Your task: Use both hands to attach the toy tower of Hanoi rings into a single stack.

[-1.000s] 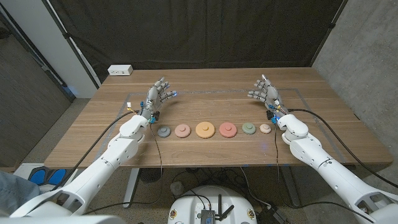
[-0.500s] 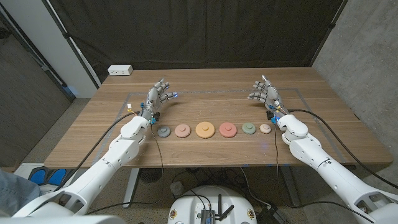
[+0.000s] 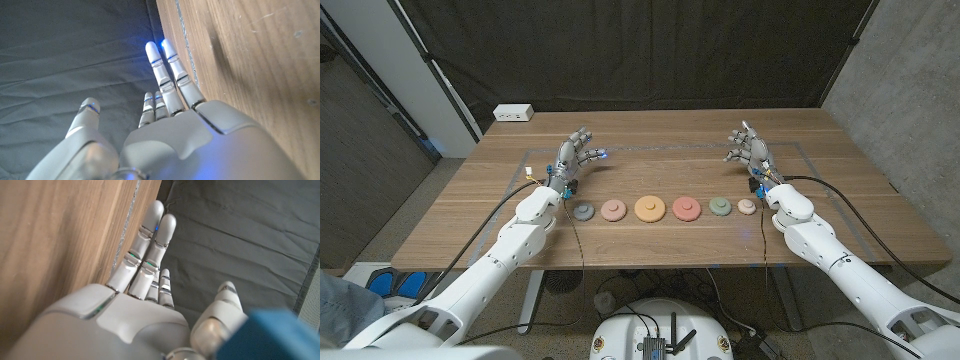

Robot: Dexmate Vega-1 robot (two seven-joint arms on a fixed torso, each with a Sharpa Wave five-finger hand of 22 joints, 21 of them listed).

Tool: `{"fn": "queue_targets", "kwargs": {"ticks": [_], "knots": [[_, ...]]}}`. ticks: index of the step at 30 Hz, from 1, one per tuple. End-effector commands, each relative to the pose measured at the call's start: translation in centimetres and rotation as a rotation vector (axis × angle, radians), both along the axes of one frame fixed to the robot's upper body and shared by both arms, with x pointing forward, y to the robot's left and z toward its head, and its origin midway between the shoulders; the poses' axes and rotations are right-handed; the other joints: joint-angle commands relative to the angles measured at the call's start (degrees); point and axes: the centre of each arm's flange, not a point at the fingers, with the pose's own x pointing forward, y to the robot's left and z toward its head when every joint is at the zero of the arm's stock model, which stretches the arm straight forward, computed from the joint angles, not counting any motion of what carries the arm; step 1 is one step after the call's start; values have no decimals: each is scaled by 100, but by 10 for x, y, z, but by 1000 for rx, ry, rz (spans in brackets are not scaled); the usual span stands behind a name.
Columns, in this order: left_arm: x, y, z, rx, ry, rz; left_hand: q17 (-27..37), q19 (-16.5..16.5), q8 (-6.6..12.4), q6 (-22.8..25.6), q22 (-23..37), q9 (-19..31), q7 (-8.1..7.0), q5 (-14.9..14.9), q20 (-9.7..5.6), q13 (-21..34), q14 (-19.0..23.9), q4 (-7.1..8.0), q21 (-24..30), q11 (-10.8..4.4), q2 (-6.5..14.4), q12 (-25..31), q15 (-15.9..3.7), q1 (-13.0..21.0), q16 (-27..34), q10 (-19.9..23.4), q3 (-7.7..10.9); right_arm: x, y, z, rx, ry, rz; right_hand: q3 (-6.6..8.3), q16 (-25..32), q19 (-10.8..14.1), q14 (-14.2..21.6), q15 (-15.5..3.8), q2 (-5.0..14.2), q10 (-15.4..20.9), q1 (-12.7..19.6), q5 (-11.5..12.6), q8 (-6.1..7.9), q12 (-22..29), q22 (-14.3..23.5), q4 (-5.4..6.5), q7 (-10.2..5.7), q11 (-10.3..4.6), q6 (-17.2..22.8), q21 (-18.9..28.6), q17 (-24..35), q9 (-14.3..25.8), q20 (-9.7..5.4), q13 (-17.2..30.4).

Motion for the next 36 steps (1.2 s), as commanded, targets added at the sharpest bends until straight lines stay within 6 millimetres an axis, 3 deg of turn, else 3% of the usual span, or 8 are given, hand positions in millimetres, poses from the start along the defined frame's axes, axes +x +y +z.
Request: {"fn": "queue_targets", "kwargs": {"ticks": [1, 5, 9, 14, 21, 23, 30, 36], "knots": [[0, 0, -2, -16, 5, 34, 220, 263, -18, 78, 114, 13, 7, 10, -93, 30, 113, -20, 181, -61, -38, 5, -82, 143, 244, 60, -18, -1, -1, 0, 5, -5, -25, 129, 413, 323, 169, -173, -28, 138, 192, 23, -41, -37, 138, 26, -64, 7, 3, 226, 559, 26, -175, 43], [0, 0, -3, -15, 10, 48, 544, 527, -27, 112, 272, 17, 34, 11, -227, 43, 344, -28, 404, -80, -78, 16, -271, 277, 644, 122, -53, -1, 0, 1, 0, -6, -27, 199, 807, 587, 355, -166, -65, 291, 247, 19, -58, -65, 291, 59, -99, 21, 15, 439, 1132, 27, -188, 44], [-1, -1, -4, -12, 13, 71, 1243, 981, -39, 111, 631, 30, 13, 9, -615, 47, 753, -32, 867, -89, -202, -5, -504, 519, 1449, 133, -142, -1, 1, 1, -6, 2, -28, 328, 1382, 920, 618, -159, -128, 532, 358, 15, -72, -94, 755, 53, -191, -5, 53, 859, 1894, 22, -203, 40], [-2, -2, -5, -16, 14, 72, 1683, 1244, -53, 62, 861, 37, 6, 14, -798, 33, 1019, -40, 1165, -92, -287, -14, -643, 706, 1931, 126, -170, -3, 2, 0, 4, 2, -37, 363, 1727, 1036, 800, -161, -241, 696, 395, 4, -54, -78, 951, 41, -280, -152, 145, 1017, 1998, 11, -209, 63], [-4, -3, -5, -17, 11, 71, 1756, 1248, -72, -15, 908, 38, 31, 15, -802, 28, 1015, -41, 1218, -80, -320, -4, -649, 775, 2005, 160, -171, -4, 1, -1, 15, -5, -59, 525, 2258, 994, 878, -148, -301, 528, 563, 59, 242, -207, 974, 35, -180, -283, 935, 993, 1993, 92, -216, 118], [-4, -3, -4, -15, 10, 72, 1768, 1219, -31, 83, 925, 38, -65, 17, -776, 27, 994, -39, 1232, -87, -328, 2, -644, 814, 2024, 179, -171, -5, 1, -2, 20, -9, -66, 552, 2316, 965, 842, -145, -305, 465, 578, 66, 296, -237, 961, 40, -178, -275, 1064, 970, 1990, 120, -216, 126], [-6, -3, -3, 1, 1, 68, 1727, 1195, 57, 377, 913, 37, -206, 38, -757, 25, 977, -53, 1257, -160, -322, 69, -638, 979, 2054, 376, -147, -7, 1, -1, 0, -13, -91, 670, 2512, 904, 704, -145, -317, 411, 694, 113, 207, -266, 942, 16, -181, -360, 977, 927, 1985, 108, -217, 165], [-7, -2, 0, 19, -11, 81, 1710, 1190, 95, 596, 909, 38, -141, 79, -757, 48, 1007, -84, 1303, -238, -323, 163, -639, 1250, 2133, 661, -95, -8, 1, -1, -18, -11, -104, 842, 2705, 849, 604, -143, -299, 510, 963, 217, 150, -209, 923, -52, -197, -490, 918, 895, 1986, 103, -216, 247]]}}
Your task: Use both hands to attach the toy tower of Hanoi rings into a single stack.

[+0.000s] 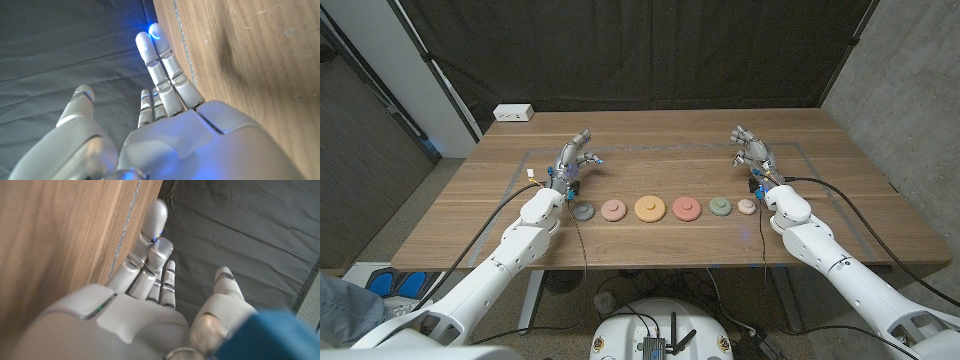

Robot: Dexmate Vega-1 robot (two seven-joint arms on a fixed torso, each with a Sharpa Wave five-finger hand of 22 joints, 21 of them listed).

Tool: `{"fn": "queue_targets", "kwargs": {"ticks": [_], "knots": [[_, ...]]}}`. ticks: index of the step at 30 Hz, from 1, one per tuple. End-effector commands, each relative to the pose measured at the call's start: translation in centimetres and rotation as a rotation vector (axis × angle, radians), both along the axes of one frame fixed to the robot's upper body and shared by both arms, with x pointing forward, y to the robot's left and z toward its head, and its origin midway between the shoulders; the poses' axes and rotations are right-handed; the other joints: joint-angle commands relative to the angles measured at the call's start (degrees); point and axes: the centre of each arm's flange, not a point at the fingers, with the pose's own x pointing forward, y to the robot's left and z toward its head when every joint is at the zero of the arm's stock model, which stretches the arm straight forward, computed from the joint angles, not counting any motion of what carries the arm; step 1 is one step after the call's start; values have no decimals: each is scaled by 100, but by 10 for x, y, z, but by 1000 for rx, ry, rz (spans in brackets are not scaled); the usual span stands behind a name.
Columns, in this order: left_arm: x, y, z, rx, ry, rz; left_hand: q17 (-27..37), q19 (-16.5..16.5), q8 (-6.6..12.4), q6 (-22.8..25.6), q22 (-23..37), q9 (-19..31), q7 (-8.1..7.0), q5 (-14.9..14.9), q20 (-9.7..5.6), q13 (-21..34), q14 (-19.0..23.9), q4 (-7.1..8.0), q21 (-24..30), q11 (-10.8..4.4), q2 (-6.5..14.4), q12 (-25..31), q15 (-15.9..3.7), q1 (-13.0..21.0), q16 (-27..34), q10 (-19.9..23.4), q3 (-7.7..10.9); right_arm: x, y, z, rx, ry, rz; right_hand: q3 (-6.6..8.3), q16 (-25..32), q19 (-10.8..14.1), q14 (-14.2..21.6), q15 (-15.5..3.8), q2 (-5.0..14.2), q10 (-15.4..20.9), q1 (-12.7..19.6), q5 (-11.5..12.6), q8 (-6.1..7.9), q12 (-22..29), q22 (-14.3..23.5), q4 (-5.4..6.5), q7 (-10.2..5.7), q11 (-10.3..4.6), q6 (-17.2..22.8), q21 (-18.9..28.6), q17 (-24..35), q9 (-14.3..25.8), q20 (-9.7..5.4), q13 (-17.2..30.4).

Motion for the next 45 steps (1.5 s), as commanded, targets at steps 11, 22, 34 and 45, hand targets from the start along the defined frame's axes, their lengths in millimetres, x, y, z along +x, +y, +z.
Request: {"fn": "queue_targets", "kwargs": {"ticks": [11, 22, 34, 45], "knots": [[-2, 0, 5, 64, -21, 40, 28, -161, -30, 96, -28, 32, 117, 154, -21, 142, -146, -94, 81, -55, 39, 80, -296, 761, 135, 179, 181, -7, 1, 1, -80, -14, -92, 456, 431, -101, -391, -5, -151, 19, 854, 293, -106, 42, 1, -79, -10, -225, -126, -23, -28, 17, 12, 295], [-4, 3, 9, 110, -34, 99, 110, -147, -73, -92, -46, 58, 164, 269, -262, 353, -122, -109, 224, -101, -312, 140, -312, 1775, 441, 199, 219, -12, 2, 6, -137, -14, -150, 611, 635, -232, -592, -12, -545, -176, 1546, 367, -202, -4, -68, -76, -57, -384, -373, -50, -71, 34, 12, 513], [-2, 3, 10, 138, -37, 88, 114, -360, -101, -265, -2, 74, 171, 295, -180, 481, -255, -59, 279, -44, -479, 104, -308, 2202, 561, 31, 101, -15, 4, 9, -195, -11, -212, 657, 596, -357, -838, -14, -778, -408, 2084, 308, -280, -63, -120, -59, -86, -385, -664, -68, -192, 51, 20, 655], [-6, 7, 11, 183, -54, 130, 89, -423, -68, -272, 0, 86, 163, 344, -110, 555, -373, -18, 336, -28, -376, 117, -306, 2453, 607, 13, 72, -21, 11, 11, -275, -38, -268, 565, 493, -458, -926, -8, -767, -376, 2033, 176, -180, -23, -160, 121, -66, -298, -531, -50, -236, 74, 35, 784]]}}
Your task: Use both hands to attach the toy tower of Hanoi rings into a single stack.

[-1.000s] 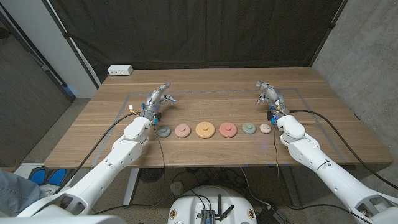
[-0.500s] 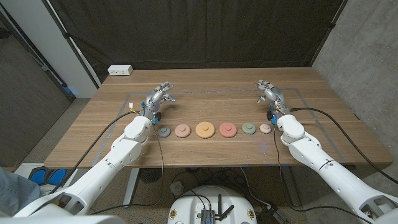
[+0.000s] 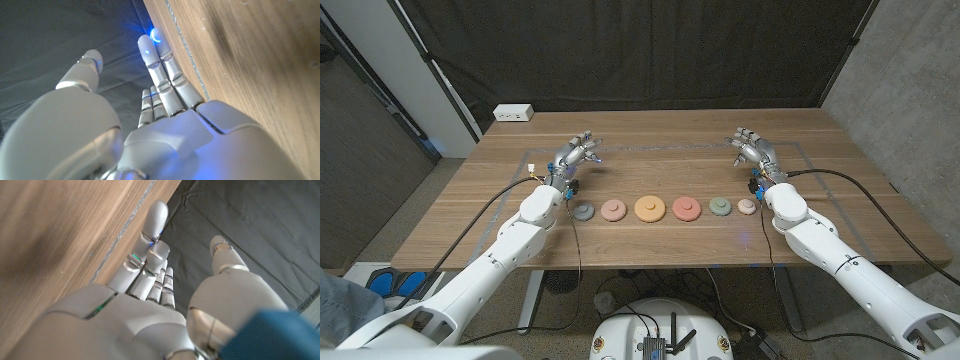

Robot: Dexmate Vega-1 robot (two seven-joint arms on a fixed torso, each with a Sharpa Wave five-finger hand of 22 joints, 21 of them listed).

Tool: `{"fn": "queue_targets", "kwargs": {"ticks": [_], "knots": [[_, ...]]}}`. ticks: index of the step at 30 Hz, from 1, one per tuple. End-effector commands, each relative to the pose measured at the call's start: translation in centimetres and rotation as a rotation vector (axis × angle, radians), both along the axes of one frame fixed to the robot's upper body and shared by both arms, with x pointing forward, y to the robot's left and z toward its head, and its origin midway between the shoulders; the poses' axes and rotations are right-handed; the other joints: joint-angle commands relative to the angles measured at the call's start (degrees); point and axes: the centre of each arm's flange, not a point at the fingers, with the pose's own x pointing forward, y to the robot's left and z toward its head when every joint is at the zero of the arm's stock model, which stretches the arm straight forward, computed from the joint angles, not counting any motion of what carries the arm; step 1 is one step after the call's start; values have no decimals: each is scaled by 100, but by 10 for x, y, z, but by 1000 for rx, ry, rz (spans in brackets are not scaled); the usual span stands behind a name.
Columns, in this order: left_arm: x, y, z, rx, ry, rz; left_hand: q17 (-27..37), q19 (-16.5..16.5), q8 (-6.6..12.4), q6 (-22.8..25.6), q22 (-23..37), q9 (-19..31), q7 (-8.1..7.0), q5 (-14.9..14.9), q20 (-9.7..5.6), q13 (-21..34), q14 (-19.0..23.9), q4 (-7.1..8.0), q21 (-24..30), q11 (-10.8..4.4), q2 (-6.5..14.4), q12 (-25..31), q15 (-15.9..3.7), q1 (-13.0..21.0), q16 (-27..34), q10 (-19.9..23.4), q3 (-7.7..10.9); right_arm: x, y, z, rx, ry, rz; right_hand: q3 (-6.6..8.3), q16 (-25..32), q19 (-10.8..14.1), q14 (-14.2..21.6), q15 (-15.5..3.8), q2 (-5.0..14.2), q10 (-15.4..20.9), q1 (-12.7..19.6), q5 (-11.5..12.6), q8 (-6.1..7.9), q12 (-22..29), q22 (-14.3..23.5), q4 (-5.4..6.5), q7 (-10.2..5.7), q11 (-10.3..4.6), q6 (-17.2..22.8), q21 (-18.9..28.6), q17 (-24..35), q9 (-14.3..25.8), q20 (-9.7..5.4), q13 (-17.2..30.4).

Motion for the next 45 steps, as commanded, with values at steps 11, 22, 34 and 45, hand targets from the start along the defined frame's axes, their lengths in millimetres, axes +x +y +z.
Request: {"fn": "queue_targets", "kwargs": {"ticks": [11, 22, 34, 45], "knots": [[-15, 1, 14, 179, -66, 178, -40, 29, 129, 262, 7, 43, -115, 64, -267, 83, 2, 91, 167, -158, 58, 75, -445, 125, 131, 147, -159, -24, 17, 20, -234, -58, -199, -22, -163, -133, -140, -238, 102, -40, -60, -34, 91, 19, -84, 63, -77, 57, 166, -8, -58, 41, 0, 117], [-31, -21, 20, 359, -115, 415, -57, 56, 140, 320, 0, 47, -118, 67, -284, 109, 70, 115, 231, -171, 86, 82, -444, 128, 222, 181, -249, -26, 18, 24, -373, -94, -350, -40, -293, -176, -204, -242, 177, -43, 86, -28, 104, 26, -183, 26, -313, -91, 208, 3, -163, 45, 5, 222], [-31, -28, 23, 412, -148, 513, -90, 130, 171, 455, -18, 47, -164, 56, -298, 136, 149, 141, 321, -219, 81, 119, -442, 79, 331, 310, -391, -34, 10, 22, -506, -125, -430, -114, -370, -240, -219, -239, 192, -35, 94, -50, 130, 26, -252, 44, -293, -115, 293, 30, -182, 48, 9, 310], [-39, -25, 29, 536, -125, 538, -148, 106, 145, 457, -47, 47, -154, 41, -321, 161, 167, 158, 373, -202, 91, 98, -444, 44, 409, 310, -520, -29, 24, 19, -587, -108, -502, -173, -454, -261, -241, -241, 226, -49, 153, -54, 149, 14, -292, 42, -195, -63, 366, 85, -262, 49, 11, 380]]}}
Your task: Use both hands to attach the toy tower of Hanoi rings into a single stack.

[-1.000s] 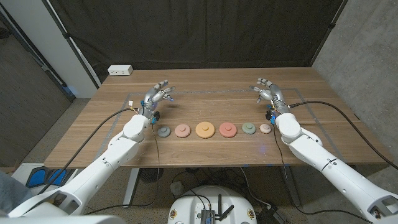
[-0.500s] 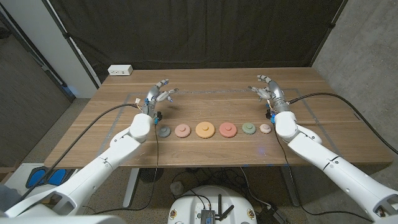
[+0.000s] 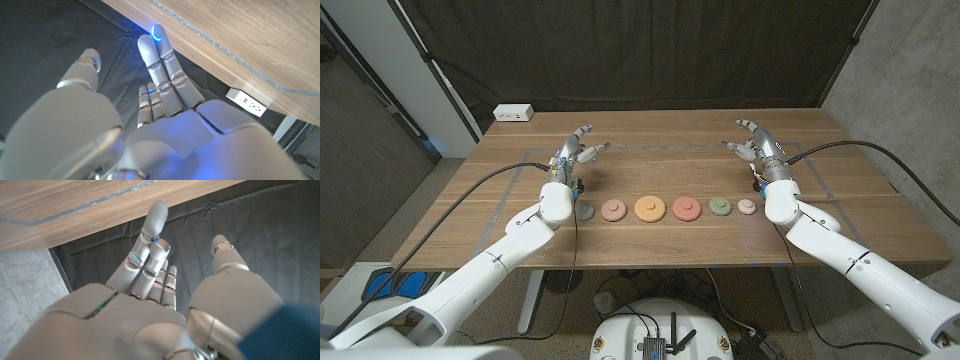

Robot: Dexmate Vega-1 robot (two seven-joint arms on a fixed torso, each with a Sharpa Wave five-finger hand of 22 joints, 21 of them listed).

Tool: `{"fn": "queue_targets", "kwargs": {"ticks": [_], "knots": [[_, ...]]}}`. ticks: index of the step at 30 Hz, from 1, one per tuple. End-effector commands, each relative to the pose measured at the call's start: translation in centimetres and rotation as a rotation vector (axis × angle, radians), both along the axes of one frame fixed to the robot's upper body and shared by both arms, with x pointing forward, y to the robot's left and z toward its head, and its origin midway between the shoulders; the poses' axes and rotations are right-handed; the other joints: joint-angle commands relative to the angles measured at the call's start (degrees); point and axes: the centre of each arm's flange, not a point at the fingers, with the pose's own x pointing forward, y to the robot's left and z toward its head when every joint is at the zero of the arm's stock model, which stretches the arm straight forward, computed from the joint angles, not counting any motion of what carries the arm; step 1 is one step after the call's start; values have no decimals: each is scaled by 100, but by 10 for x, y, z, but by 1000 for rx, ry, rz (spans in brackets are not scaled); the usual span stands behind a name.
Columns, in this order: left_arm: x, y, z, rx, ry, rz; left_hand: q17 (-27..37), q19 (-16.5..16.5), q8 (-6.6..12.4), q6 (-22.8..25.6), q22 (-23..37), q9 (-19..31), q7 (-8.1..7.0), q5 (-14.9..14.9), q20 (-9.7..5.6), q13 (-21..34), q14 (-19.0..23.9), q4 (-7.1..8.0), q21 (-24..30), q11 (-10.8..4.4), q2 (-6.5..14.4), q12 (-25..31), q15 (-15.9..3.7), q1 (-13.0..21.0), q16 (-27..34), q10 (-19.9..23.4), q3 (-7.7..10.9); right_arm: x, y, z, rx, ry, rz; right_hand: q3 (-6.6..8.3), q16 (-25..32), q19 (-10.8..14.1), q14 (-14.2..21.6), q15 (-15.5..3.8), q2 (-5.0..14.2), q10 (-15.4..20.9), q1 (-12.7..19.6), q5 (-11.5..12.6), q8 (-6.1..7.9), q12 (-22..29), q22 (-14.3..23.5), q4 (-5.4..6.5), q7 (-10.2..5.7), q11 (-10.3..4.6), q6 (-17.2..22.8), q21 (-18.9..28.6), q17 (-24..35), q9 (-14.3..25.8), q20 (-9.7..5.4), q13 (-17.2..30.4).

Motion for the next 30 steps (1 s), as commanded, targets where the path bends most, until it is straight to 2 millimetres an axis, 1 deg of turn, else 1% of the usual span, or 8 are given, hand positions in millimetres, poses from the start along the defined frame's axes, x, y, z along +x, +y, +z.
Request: {"fn": "queue_targets", "kwargs": {"ticks": [1, 4, 8, 11, 17, 22, 26, 30], "knots": [[-10, -1, 5, 126, 21, 86, -47, 24, 25, 65, -8, 22, 23, 0, -285, 23, 16, 15, 59, 21, 45, 22, -404, -63, 25, 37, -65, -1, 12, -2, -103, 0, -105, -25, -3, -15, 14, -343, 11, -18, 58, -6, 45, 6, 13, -11, 54, 45, 58, 60, 27, 24, -8, 33], [-13, -6, 4, 137, 21, 102, -46, 34, 39, 115, -15, 23, 36, -3, -282, 28, 48, 27, 76, 32, 67, 31, -405, -79, 59, 71, -88, -10, 12, -5, -97, -3, -124, -44, -9, -27, 30, -343, 24, -154, 68, -9, 54, -55, 2, -7, 85, 126, 101, 78, 31, 21, -7, 40], [-16, -10, 3, 161, 23, 160, -69, 33, 37, 126, -22, 23, 20, -3, -280, 33, 45, 32, 89, 42, 89, 23, -408, -85, 65, 63, -105, -17, 12, -8, -90, 0, -156, -65, -63, -48, 14, -340, 66, -212, 36, -9, 30, -91, -17, 24, 113, 218, 80, 95, 5, 11, -3, 22], [-15, -8, 3, 149, 30, 144, -65, 28, 36, 135, -26, 24, 4, -3, -281, 36, 61, 32, 96, 29, 104, 26, -409, -84, 88, 80, -116, -21, 13, -9, -95, -12, -178, -80, -55, -57, 41, -341, 72, -207, 22, -11, -3, -94, -25, 30, 100, 224, 17, 104, 21, 5, -2, 12], [-17, -6, 3, 183, 52, 171, -99, 7, 3, 81, -42, 24, 74, -18, -198, 39, 37, 51, 116, 105, 126, -18, -397, -127, 104, 4, -171, -25, 17, -11, -124, -32, -213, -106, -44, -72, 68, -342, 62, -206, 19, -22, -54, -101, -39, 20, 78, 195, -86, 126, 69, -6, -5, -5], [-26, -11, 2, 298, 10, 327, -122, -15, -5, 74, -51, 25, 71, -25, -189, 38, 17, 56, 121, 108, 137, -23, -396, -143, 106, 13, -196, -23, 30, -11, -190, -45, -241, -110, -121, -105, -5, -344, 70, -208, 83, -24, -57, -88, -76, -12, 98, 164, -72, 136, 27, -15, -10, 16], [-29, -9, 2, 284, 11, 303, -125, -39, -5, 80, -57, 25, 69, -28, -183, 36, 16, 56, 122, 94, 143, -30, -398, -150, 122, 11, -213, -22, 35, -10, -214, -34, -238, -119, -129, -114, -2, -346, 75, -211, 162, -28, -75, -75, -95, -38, 51, 142, -114, 164, 23, -17, -11, 44], [-31, -5, 3, 285, 29, 288, -127, -43, -7, 82, -63, 25, 69, -30, -176, 35, 9, 52, 127, 90, 146, -37, -399, -150, 131, 7, -225, -25, 38, -5, -247, 8, -231, -121, -118, -126, 13, -345, 81, -213, 187, -29, -78, -72, -104, -41, 55, 147, -121, 170, 37, -18, -10, 54]]}}
